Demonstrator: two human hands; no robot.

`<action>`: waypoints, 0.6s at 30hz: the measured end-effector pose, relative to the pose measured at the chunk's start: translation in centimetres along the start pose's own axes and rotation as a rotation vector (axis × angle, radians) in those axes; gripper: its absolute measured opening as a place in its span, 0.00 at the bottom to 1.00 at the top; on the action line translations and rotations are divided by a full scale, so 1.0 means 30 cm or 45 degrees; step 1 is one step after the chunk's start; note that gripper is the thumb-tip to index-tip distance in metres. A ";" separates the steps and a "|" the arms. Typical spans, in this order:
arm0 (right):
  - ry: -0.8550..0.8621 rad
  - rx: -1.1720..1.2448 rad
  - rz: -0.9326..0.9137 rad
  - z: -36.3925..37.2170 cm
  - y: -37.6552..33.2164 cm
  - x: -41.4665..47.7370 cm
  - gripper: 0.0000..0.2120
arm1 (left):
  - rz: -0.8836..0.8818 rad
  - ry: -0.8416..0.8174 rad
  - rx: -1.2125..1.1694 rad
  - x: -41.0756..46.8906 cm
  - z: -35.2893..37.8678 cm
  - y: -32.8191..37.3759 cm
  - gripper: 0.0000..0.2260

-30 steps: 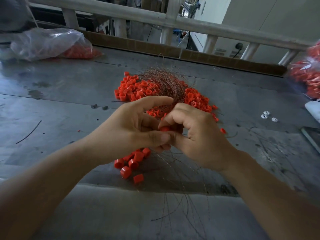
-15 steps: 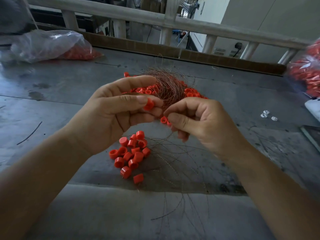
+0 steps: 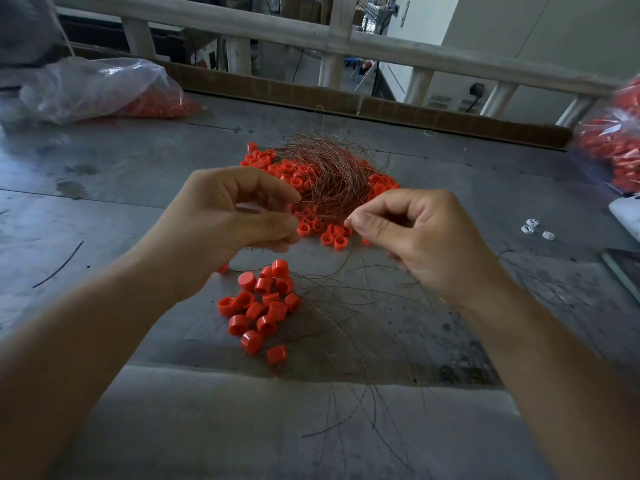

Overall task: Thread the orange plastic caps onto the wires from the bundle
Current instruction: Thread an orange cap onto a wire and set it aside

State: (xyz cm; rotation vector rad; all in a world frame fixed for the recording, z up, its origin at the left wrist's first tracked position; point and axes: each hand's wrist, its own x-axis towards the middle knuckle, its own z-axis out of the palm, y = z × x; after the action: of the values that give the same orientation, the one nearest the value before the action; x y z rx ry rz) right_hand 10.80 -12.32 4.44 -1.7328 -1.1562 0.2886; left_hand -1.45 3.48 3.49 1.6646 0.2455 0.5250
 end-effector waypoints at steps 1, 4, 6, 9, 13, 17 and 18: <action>-0.023 -0.081 0.016 0.001 0.006 0.002 0.05 | 0.030 0.014 0.169 0.000 -0.001 -0.004 0.11; -0.170 -0.332 0.096 0.004 0.024 0.004 0.07 | 0.036 -0.025 0.495 0.009 -0.020 -0.021 0.12; -0.284 -0.437 0.143 0.009 0.030 0.003 0.08 | 0.018 -0.125 0.608 0.012 -0.030 -0.034 0.15; -0.367 -0.507 0.185 0.011 0.035 0.004 0.07 | 0.039 -0.230 0.769 0.012 -0.030 -0.041 0.16; -0.446 -0.554 0.217 0.012 0.037 0.006 0.03 | 0.022 -0.305 0.830 0.014 -0.032 -0.046 0.12; -0.460 -0.563 0.228 0.010 0.036 0.007 0.06 | -0.021 -0.187 0.780 0.025 -0.033 -0.055 0.04; -0.448 -0.563 0.225 0.008 0.035 0.006 0.05 | -0.026 -0.122 0.768 0.031 -0.034 -0.058 0.01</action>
State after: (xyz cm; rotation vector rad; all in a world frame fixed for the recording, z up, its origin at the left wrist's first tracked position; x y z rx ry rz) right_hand 11.32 -12.07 3.52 -2.2424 -1.3958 0.4884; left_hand -0.88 5.09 2.06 2.2631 0.3752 0.3712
